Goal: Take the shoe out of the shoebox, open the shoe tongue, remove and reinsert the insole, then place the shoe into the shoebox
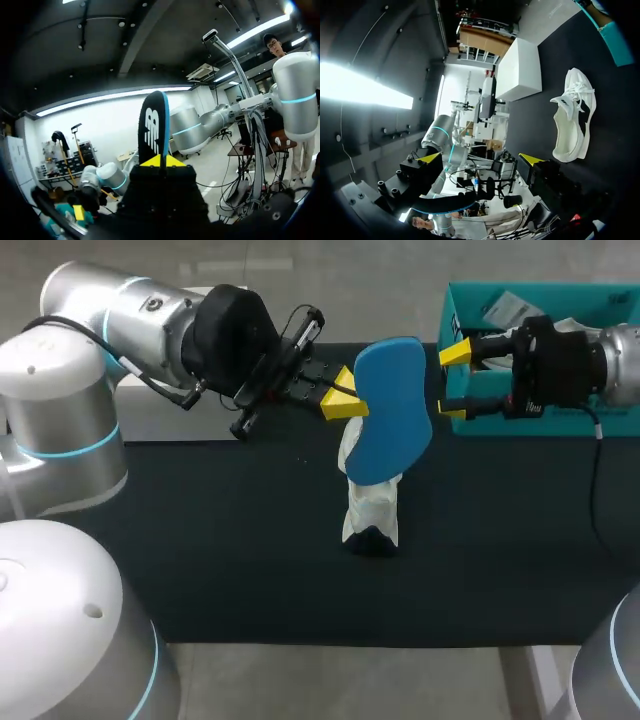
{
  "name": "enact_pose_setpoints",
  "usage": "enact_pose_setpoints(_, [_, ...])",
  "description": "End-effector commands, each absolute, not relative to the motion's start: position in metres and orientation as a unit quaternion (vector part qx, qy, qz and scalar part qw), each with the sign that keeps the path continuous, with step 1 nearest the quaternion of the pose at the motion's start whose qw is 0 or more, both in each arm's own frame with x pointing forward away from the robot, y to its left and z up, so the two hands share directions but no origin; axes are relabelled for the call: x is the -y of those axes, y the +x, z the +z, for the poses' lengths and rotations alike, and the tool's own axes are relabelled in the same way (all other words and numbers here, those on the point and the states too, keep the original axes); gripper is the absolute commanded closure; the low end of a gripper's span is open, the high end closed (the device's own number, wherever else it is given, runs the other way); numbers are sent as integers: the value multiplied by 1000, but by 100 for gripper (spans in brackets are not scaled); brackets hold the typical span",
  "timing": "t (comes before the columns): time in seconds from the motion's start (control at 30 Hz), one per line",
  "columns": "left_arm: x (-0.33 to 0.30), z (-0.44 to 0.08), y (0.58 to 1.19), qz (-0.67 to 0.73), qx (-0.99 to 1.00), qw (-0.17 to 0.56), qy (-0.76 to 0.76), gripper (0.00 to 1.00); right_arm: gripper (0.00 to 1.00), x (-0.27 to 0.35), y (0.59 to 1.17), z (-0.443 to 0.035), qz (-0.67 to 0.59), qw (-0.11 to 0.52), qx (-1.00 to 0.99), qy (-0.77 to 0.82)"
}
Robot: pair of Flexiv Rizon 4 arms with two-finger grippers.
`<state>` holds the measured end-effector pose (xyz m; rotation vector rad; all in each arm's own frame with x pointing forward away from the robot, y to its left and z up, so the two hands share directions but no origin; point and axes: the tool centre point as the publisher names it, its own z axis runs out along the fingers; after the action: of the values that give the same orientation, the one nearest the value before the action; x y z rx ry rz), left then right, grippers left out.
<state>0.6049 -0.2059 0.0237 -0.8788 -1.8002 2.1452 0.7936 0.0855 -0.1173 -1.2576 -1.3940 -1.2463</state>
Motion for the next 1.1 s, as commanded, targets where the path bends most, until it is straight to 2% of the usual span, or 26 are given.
enact_pose_setpoints(0.03, [207, 31, 610, 689, 606, 157, -365, 100, 0, -90, 793, -121, -503, 431, 555, -503])
enact_pose_setpoints(0.07, [207, 31, 610, 689, 606, 157, -365, 100, 0, -91, 793, -121, -504, 431, 555, -503])
enact_pose_setpoints(0.13, [209, 13, 623, 662, 568, 103, -479, 100, 0, -93, 792, -120, -506, 431, 555, -500])
enact_pose_setpoints(0.27, [213, -3, 640, 645, 506, 44, -571, 100, 0, -95, 790, -117, -509, 430, 556, -497])
enact_pose_setpoints(0.43, [215, -9, 659, 575, 433, 11, -694, 100, 0, -94, 787, -113, -516, 428, 553, -494])
enact_pose_setpoints(0.77, [210, -3, 675, 478, 447, -39, -755, 100, 0, -92, 785, -109, -511, 425, 556, -499])
enact_pose_setpoints(0.83, [206, -2, 671, 524, 494, -54, -692, 100, 0, -91, 785, -110, -510, 425, 555, -501])
enact_pose_setpoints(1.1, [206, -2, 671, 524, 494, -54, -692, 100, 0, -90, 785, -110, -514, 424, 551, -502])
